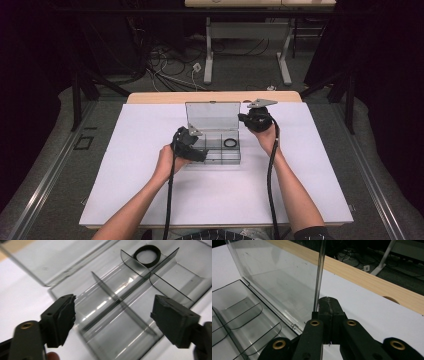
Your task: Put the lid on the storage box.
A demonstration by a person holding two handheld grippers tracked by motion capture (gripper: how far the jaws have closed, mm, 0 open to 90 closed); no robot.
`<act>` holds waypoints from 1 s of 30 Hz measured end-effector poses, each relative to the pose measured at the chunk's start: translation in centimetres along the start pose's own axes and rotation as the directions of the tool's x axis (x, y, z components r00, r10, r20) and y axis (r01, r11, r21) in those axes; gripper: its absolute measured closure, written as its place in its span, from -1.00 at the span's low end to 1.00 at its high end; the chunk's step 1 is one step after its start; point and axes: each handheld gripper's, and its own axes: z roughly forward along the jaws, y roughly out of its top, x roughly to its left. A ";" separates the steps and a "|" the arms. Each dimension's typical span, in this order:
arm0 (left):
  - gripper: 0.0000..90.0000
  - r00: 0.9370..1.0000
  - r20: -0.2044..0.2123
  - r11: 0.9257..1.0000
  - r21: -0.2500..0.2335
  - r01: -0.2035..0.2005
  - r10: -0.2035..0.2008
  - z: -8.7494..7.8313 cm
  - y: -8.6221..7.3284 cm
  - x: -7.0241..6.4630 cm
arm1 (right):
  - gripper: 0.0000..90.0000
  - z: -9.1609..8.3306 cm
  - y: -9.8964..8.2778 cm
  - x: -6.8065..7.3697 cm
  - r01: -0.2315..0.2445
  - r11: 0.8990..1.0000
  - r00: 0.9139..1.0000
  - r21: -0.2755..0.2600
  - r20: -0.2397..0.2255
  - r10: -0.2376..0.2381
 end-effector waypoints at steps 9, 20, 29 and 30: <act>-0.97 0.999 -0.026 0.999 0.008 -0.043 0.043 -4.9 -1.7 0.6 | 0.88 -2.0 -0.9 0.7 0.040 0.999 0.998 0.035 -0.048 -0.038; -1.00 0.998 -0.035 0.999 0.008 -0.046 0.046 -6.5 -4.9 0.5 | -0.12 -5.9 -2.2 2.1 0.032 0.990 0.997 0.140 -0.078 -0.022; -1.00 0.999 -0.024 0.999 0.022 -0.037 0.038 -7.2 -6.7 1.2 | -0.64 -8.3 -3.3 3.4 0.038 0.980 0.993 0.197 -0.120 -0.014; -1.00 0.999 -0.031 0.999 0.014 -0.033 0.033 -7.2 -6.8 1.2 | -0.65 -8.5 -3.5 3.5 0.049 0.981 0.992 0.190 -0.123 -0.026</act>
